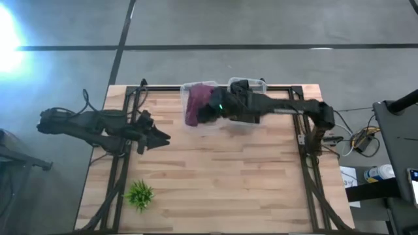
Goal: Pick & Place hat
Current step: Put the red cap into the left transparent bin, then return to Home Position
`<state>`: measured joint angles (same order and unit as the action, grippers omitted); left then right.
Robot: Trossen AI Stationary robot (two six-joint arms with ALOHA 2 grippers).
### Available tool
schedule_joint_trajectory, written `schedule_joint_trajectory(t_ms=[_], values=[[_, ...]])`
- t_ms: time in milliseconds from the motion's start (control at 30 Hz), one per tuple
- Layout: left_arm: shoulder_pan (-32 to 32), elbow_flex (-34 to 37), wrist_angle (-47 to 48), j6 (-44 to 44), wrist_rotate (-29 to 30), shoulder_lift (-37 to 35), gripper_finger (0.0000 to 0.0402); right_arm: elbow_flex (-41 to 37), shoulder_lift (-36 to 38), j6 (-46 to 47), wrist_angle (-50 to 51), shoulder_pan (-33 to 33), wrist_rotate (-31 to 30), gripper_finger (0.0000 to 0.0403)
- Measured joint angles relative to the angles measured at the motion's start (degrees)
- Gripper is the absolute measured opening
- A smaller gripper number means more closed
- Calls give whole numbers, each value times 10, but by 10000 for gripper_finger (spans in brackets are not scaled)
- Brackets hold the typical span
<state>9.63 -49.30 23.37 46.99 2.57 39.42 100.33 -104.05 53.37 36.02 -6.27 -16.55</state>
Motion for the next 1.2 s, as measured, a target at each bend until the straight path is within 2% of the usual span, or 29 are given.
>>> schedule_joint_trajectory(t_ms=[233,333,500,700,767,933,1000,1133,1200], values=[[0,-1,-9,-1,1,-5,190,1,-45,-14,-7,-89,88,24],[0,-1,-13,-9,1,-8,190,2,-57,-15,-8,-96,116,60],[0,-1,-13,-18,1,-9,190,2,-63,-12,-4,-94,155,144],[0,-1,-3,-25,1,-12,190,2,9,-45,11,-46,62,211],[0,-1,-2,-51,0,-12,190,2,46,-66,26,-21,23,221],[0,-1,-17,-119,-41,-17,190,-3,115,-139,42,66,3,232],[0,0,-26,-142,-59,-17,190,-10,134,-146,41,108,-24,232],[-1,29,-30,-175,-48,-24,190,-51,165,-131,67,187,-157,229],[-4,58,-33,-184,-39,-35,190,-78,179,-85,103,222,-225,228]])
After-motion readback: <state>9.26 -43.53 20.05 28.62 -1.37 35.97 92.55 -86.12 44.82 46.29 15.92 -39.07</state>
